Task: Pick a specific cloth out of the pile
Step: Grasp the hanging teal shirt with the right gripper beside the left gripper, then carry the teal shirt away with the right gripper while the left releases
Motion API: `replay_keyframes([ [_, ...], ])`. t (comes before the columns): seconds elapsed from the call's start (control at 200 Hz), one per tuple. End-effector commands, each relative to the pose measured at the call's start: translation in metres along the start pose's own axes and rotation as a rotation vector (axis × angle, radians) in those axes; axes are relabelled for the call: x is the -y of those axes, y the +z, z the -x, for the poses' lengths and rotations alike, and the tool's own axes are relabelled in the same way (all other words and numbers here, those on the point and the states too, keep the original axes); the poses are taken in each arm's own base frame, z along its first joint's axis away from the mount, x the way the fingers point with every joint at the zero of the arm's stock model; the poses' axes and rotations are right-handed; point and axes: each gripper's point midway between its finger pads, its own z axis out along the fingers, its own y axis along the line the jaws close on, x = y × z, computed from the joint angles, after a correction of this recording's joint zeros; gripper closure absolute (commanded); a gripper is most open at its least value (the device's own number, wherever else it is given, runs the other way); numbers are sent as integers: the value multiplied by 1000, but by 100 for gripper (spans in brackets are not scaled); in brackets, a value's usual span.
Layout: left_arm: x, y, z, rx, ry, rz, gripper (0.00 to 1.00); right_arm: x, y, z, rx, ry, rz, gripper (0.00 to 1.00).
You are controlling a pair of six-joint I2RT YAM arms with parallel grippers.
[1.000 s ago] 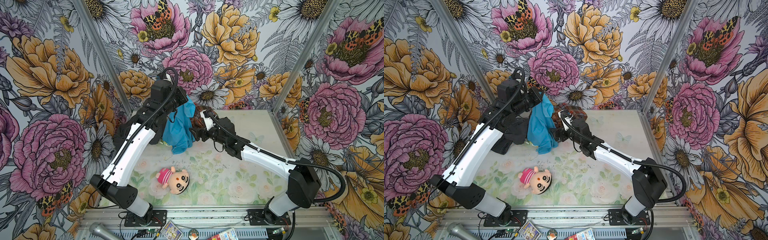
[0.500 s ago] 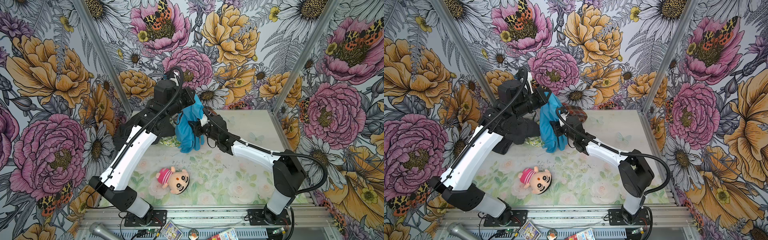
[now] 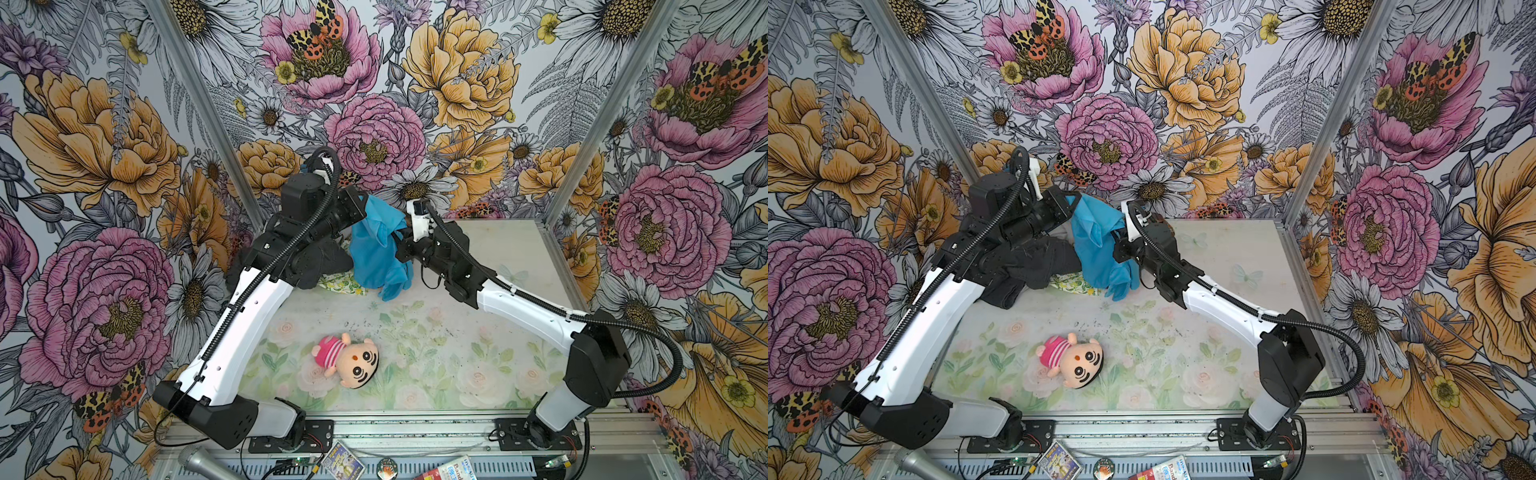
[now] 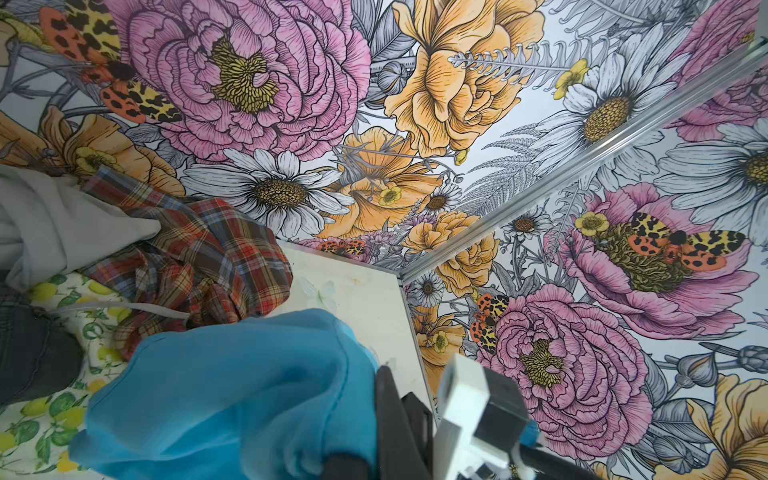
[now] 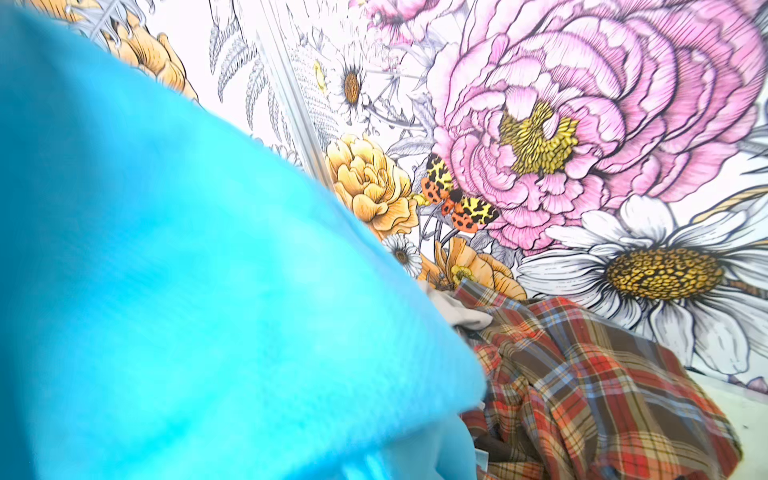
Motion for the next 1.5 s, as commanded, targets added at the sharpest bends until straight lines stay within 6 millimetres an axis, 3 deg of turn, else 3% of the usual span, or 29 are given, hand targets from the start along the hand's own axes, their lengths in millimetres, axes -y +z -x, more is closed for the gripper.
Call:
replay_keyframes([
  [0.0, -7, -5, -8, -15, 2, -1, 100, 3, -24, 41, 79, 10, -34, 100],
  [0.06, -12, -4, -16, -30, 4, 11, 100, 6, -31, 47, 86, 8, -46, 100],
  [0.205, -17, 1, -34, -67, 27, 24, 77, 16, -47, 58, 93, -9, -88, 100],
  [0.43, -2, 13, -65, -154, 94, -20, 43, 39, -67, 69, 95, -31, -171, 100],
  [0.655, 14, 27, -95, -248, 170, -81, 22, 76, -85, 83, 104, -23, -254, 100],
  [1.02, 23, 53, -121, -312, 272, -107, 5, 151, -113, 104, 128, -6, -408, 100],
  [1.236, 21, 71, -139, -351, 343, -103, 1, 209, -123, 119, 144, -1, -513, 100],
  [1.496, 16, 96, -148, -382, 394, -103, 1, 277, -114, 124, 134, 16, -594, 100],
])
